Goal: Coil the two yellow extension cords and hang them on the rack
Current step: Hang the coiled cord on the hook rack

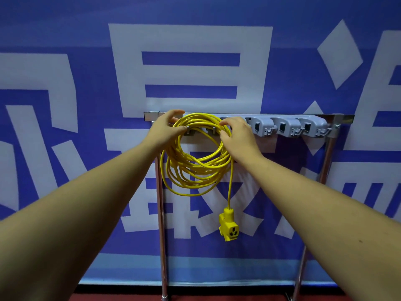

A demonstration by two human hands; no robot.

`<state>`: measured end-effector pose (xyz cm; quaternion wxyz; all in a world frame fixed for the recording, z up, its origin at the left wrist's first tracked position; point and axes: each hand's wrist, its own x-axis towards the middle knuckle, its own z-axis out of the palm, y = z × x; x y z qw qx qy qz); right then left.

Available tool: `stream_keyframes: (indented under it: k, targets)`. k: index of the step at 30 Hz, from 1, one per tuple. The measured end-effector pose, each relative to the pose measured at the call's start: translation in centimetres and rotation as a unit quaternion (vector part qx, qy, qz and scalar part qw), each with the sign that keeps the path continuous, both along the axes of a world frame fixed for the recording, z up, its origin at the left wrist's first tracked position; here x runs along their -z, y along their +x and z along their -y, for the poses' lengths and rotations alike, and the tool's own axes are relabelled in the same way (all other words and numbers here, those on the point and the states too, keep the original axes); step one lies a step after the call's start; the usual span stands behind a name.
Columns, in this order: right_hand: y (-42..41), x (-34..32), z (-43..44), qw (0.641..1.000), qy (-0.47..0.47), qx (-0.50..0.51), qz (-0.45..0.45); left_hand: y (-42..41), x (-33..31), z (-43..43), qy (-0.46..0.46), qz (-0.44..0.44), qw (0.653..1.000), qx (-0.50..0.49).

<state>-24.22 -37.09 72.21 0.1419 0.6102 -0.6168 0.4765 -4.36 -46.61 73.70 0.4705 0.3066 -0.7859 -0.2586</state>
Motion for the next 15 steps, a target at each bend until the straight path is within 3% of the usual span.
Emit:
stream_keyframes:
  k: [7,15]
  targets:
    - [-0.4,0.1,-1.7,1.0,0.017,0.011,0.021,1.2,0.4,-1.1,-0.01,0.021,0.998,-0.062]
    - [0.7,1.4,-9.8,0.987,0.142,0.074,0.018,4.3,2.4,-8.8,-0.004,0.098,0.99,-0.101]
